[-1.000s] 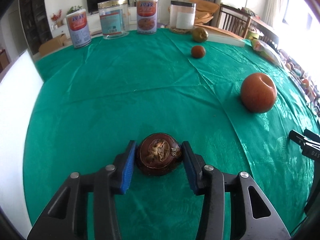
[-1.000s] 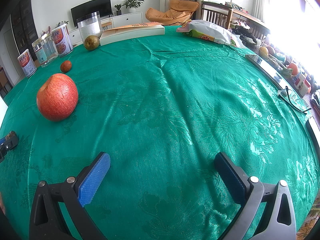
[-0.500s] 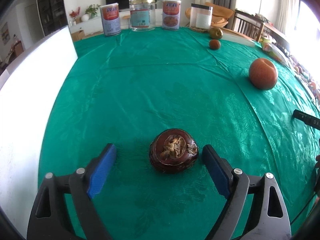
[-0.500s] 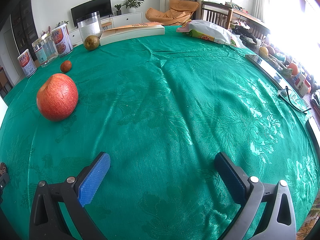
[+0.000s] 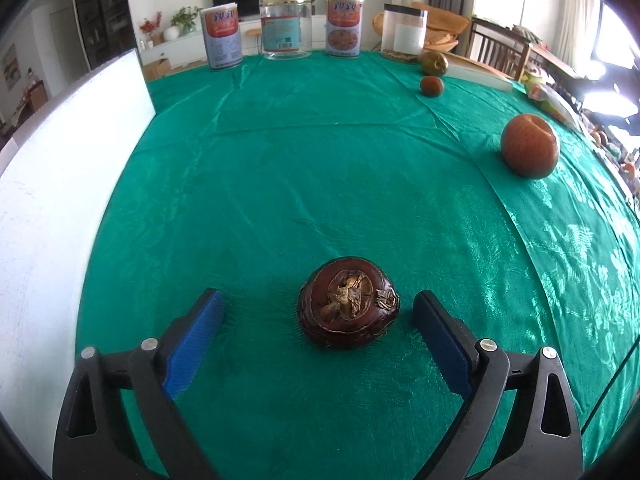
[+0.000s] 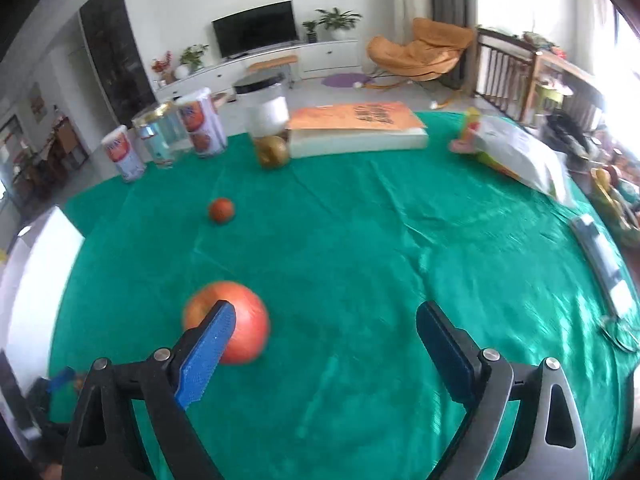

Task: Organize fruits
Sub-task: 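Grasp a tangerine with the right tool, then lower the tangerine to the table and open the right tool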

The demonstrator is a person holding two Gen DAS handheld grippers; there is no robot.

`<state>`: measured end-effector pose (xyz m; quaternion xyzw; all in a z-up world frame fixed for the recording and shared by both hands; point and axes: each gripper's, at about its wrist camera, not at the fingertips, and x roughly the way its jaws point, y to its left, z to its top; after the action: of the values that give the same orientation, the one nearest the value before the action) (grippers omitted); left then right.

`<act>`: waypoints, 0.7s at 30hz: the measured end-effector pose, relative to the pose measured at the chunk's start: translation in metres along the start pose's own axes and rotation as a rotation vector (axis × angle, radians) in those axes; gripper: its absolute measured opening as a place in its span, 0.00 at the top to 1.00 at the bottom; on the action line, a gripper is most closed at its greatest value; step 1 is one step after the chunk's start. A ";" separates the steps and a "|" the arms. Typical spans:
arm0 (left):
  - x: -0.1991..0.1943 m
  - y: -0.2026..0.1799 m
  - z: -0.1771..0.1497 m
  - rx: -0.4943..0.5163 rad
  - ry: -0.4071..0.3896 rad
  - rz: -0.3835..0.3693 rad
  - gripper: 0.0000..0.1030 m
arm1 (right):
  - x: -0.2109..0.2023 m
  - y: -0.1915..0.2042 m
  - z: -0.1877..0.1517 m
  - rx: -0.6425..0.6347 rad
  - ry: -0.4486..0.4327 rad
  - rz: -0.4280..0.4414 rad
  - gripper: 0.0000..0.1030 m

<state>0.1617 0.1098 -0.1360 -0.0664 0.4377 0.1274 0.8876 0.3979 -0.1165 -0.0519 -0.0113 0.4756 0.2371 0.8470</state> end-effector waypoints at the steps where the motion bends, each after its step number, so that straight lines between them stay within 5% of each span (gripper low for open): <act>1: 0.000 0.000 0.000 0.000 0.000 0.000 0.07 | 0.015 0.013 0.017 -0.010 0.041 0.040 0.14; 5: 0.000 0.000 0.000 0.000 0.000 0.000 0.07 | 0.090 0.044 0.062 0.033 0.181 0.098 0.41; 12: 0.000 0.000 0.000 -0.001 0.000 0.002 0.06 | 0.167 0.060 0.075 0.096 0.262 0.051 0.52; 13: 0.000 0.000 0.000 -0.001 0.000 0.002 0.06 | 0.172 0.060 0.075 0.096 0.260 0.041 0.55; 14: 0.000 0.000 0.000 0.000 0.000 0.001 0.06 | 0.175 0.061 0.073 0.099 0.263 0.048 0.71; 21: 0.000 0.000 0.000 -0.001 0.000 0.002 0.06 | 0.108 0.055 0.068 0.079 0.146 0.126 0.72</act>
<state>0.1618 0.1102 -0.1361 -0.0663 0.4377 0.1282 0.8875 0.4760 -0.0092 -0.0908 0.0346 0.5446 0.2695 0.7935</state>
